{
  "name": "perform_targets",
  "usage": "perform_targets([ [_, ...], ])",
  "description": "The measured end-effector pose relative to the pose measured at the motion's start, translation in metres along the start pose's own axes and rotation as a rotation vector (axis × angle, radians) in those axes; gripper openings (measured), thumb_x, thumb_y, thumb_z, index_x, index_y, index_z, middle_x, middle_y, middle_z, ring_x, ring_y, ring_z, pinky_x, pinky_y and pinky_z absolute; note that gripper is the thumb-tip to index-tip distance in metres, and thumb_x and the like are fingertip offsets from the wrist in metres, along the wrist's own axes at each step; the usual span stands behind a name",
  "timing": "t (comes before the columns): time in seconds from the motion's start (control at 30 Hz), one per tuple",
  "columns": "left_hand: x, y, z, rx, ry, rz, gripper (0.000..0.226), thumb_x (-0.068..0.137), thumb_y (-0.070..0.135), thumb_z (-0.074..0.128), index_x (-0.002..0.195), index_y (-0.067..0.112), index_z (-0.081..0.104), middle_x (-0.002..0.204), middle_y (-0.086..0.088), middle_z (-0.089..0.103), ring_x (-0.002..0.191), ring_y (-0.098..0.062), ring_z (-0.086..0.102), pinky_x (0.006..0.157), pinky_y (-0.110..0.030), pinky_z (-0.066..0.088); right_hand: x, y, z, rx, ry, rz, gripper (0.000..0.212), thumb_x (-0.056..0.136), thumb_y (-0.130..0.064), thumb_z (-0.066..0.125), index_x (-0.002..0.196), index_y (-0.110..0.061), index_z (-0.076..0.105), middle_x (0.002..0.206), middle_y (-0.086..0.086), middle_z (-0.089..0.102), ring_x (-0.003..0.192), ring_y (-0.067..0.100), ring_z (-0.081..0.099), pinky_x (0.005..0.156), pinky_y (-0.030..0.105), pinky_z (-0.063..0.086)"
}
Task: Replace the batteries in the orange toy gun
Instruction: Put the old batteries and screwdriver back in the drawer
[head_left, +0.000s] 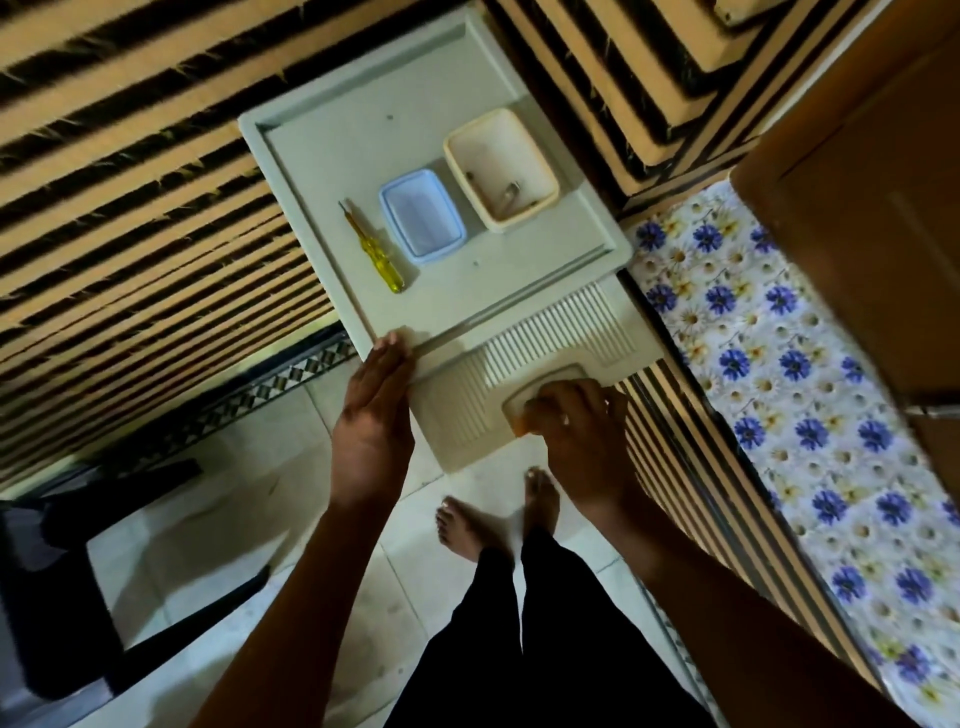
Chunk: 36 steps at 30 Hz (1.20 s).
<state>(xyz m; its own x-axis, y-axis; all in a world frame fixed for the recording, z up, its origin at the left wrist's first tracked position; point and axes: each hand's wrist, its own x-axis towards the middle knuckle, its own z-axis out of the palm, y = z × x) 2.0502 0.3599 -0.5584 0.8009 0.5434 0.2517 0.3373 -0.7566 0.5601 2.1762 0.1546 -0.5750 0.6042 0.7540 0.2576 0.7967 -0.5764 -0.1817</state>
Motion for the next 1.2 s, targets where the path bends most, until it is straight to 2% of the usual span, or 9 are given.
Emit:
perform_targets([
  [0.3, -0.001, 0.002, 0.003, 0.032, 0.024, -0.029, 0.036, 0.09, -0.01, 0.068, 0.125, 0.0, 0.071, 0.145, -0.014, 0.06, 0.138, -0.031, 0.055, 0.106, -0.05, 0.053, 0.069, -0.006, 0.012, 0.01, 0.263, 0.017, 0.011, 0.088, 0.0, 0.069, 0.086, -0.01, 0.071, 0.095, 0.013, 0.068, 0.085, 0.033, 0.065, 0.08, 0.044, 0.044],
  [0.43, 0.001, 0.005, 0.002, 0.071, -0.004, -0.044, 0.04, 0.087, -0.006, 0.072, 0.126, 0.003, 0.071, 0.146, -0.011, 0.059, 0.138, -0.028, 0.054, 0.107, -0.045, 0.053, 0.072, -0.004, 0.018, 0.008, 0.256, 0.028, 0.004, 0.087, -0.008, 0.075, 0.09, -0.01, 0.073, 0.098, 0.012, 0.069, 0.089, 0.034, 0.067, 0.083, 0.045, 0.046],
  [0.57, 0.002, 0.006, 0.002, 0.087, 0.009, -0.047, 0.038, 0.087, -0.002, 0.073, 0.125, 0.005, 0.073, 0.145, -0.008, 0.061, 0.136, -0.026, 0.057, 0.105, -0.041, 0.054, 0.073, 0.001, 0.02, -0.014, 0.191, 0.051, 0.019, 0.077, -0.011, 0.082, 0.09, -0.012, 0.068, 0.098, 0.01, 0.066, 0.092, 0.033, 0.063, 0.085, 0.047, 0.043],
  [0.73, 0.003, 0.008, 0.004, 0.105, 0.023, -0.076, 0.032, 0.09, 0.002, 0.071, 0.122, 0.008, 0.075, 0.144, -0.004, 0.062, 0.135, -0.022, 0.057, 0.103, -0.036, 0.054, 0.077, 0.0, 0.019, -0.049, 0.165, 0.052, 0.019, 0.075, -0.009, 0.081, 0.088, -0.011, 0.067, 0.095, 0.009, 0.063, 0.091, 0.032, 0.062, 0.086, 0.047, 0.042],
  [0.83, 0.003, 0.009, 0.005, 0.105, 0.032, -0.082, 0.032, 0.089, 0.002, 0.072, 0.12, 0.008, 0.075, 0.143, -0.003, 0.063, 0.135, -0.021, 0.057, 0.104, -0.034, 0.053, 0.074, 0.009, 0.017, 0.096, 0.048, 0.088, 0.035, 0.069, -0.029, 0.087, 0.092, -0.012, 0.067, 0.103, 0.009, 0.061, 0.099, 0.031, 0.058, 0.086, 0.044, 0.043],
  [0.93, 0.003, 0.01, 0.005, 0.086, 0.028, -0.109, 0.034, 0.088, 0.0, 0.073, 0.121, 0.01, 0.075, 0.144, -0.001, 0.062, 0.136, -0.019, 0.057, 0.108, -0.028, 0.048, 0.087, 0.014, 0.0, 0.449, 0.121, 0.088, 0.038, 0.081, -0.037, 0.084, 0.096, -0.006, 0.069, 0.105, 0.013, 0.06, 0.101, 0.03, 0.058, 0.085, 0.038, 0.049],
  [1.07, 0.003, 0.013, 0.003, 0.077, 0.021, -0.157, 0.037, 0.088, 0.001, 0.074, 0.123, 0.012, 0.074, 0.144, 0.001, 0.062, 0.137, -0.016, 0.055, 0.109, -0.018, 0.041, 0.137, 0.005, -0.018, 0.63, 0.207, 0.366, 0.044, 0.09, -0.035, 0.077, 0.114, -0.001, 0.061, 0.11, 0.014, 0.058, 0.093, 0.022, 0.06, 0.074, 0.031, 0.057],
  [1.13, 0.003, 0.013, 0.002, 0.076, 0.013, -0.156, 0.037, 0.088, 0.001, 0.075, 0.124, 0.012, 0.074, 0.144, 0.0, 0.062, 0.137, -0.016, 0.055, 0.109, -0.015, 0.039, 0.169, 0.002, -0.02, 0.678, 0.24, 0.563, 0.053, 0.093, -0.035, 0.074, 0.129, -0.002, 0.054, 0.124, 0.016, 0.056, 0.102, 0.021, 0.062, 0.076, 0.02, 0.058],
  [1.2, 0.003, 0.012, 0.001, 0.078, 0.01, -0.15, 0.036, 0.089, 0.001, 0.074, 0.124, 0.011, 0.074, 0.144, 0.0, 0.062, 0.137, -0.016, 0.055, 0.11, -0.011, 0.036, 0.197, 0.003, -0.017, 0.731, 0.217, 0.742, 0.061, 0.096, -0.037, 0.07, 0.139, 0.0, 0.048, 0.136, 0.02, 0.052, 0.12, 0.026, 0.056, 0.076, 0.002, 0.043],
])
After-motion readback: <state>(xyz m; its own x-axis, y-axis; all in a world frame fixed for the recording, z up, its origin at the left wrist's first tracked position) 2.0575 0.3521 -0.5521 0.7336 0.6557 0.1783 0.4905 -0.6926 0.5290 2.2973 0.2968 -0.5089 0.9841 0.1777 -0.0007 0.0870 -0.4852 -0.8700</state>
